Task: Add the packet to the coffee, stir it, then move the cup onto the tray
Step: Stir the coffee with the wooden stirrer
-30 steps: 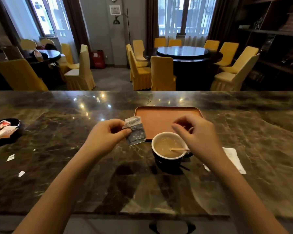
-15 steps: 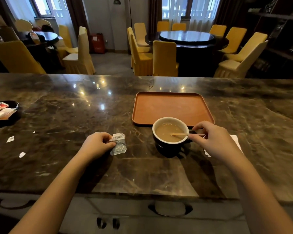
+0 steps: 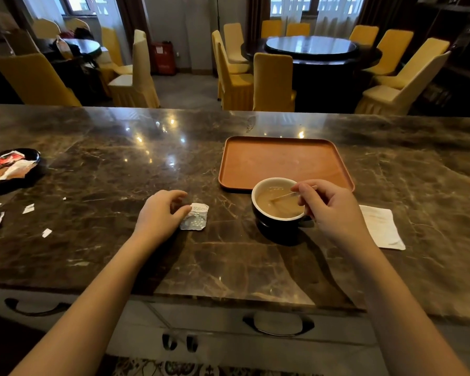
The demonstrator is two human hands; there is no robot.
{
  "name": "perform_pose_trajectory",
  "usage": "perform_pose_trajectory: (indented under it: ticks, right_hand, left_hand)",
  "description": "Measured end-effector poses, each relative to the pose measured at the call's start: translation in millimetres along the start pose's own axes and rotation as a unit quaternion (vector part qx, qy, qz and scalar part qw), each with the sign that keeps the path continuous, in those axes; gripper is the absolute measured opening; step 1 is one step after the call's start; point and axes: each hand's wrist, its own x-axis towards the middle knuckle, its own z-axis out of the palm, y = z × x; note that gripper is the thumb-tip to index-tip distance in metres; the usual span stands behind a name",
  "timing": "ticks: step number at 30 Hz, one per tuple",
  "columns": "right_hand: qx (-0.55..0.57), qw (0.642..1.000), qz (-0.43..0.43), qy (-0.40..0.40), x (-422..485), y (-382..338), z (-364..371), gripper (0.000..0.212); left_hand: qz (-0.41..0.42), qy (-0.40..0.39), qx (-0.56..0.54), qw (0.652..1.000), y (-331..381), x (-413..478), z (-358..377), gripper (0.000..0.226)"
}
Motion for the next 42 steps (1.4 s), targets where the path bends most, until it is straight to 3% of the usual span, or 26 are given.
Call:
perform_pose_trajectory:
  ticks: [3, 5, 8, 14, 22, 30, 33, 42]
  right_hand:
    - [-0.018, 1.0, -0.022, 0.002, 1, 2, 5, 0.018]
    - [-0.018, 0.999, -0.028, 0.006, 0, 3, 6, 0.02]
    - [-0.017, 1.0, -0.023, 0.008, -4, 6, 2, 0.023]
    - [-0.023, 1.0, -0.006, 0.012, -6, 11, -18, 0.025]
    - [-0.063, 0.995, -0.021, 0.078, 11, 16, -13, 0.023]
    - [-0.016, 0.999, -0.029, -0.002, 5, 11, 0, 0.02]
    - [-0.046, 0.998, -0.033, -0.012, 5, 10, -15, 0.023]
    - [-0.112, 0.99, -0.039, 0.079, 17, 12, -9, 0.021]
  left_hand:
    - [0.065, 0.076, -0.005, 0.995, 23, -21, 12, 0.035]
    - [0.125, 0.017, -0.017, 0.992, 42, -41, 29, 0.042]
    - [0.17, -0.102, 0.051, 0.979, 53, -62, 56, 0.059]
    - [0.161, -0.127, 0.143, 0.968, 46, -63, 68, 0.071]
    - [0.163, -0.112, 0.146, 0.969, 43, -65, 69, 0.074]
    - [0.16, -0.106, 0.138, 0.972, 43, -65, 70, 0.074]
    - [0.16, -0.105, 0.137, 0.972, 43, -66, 70, 0.073]
    - [0.16, -0.104, 0.133, 0.973, 43, -66, 71, 0.069]
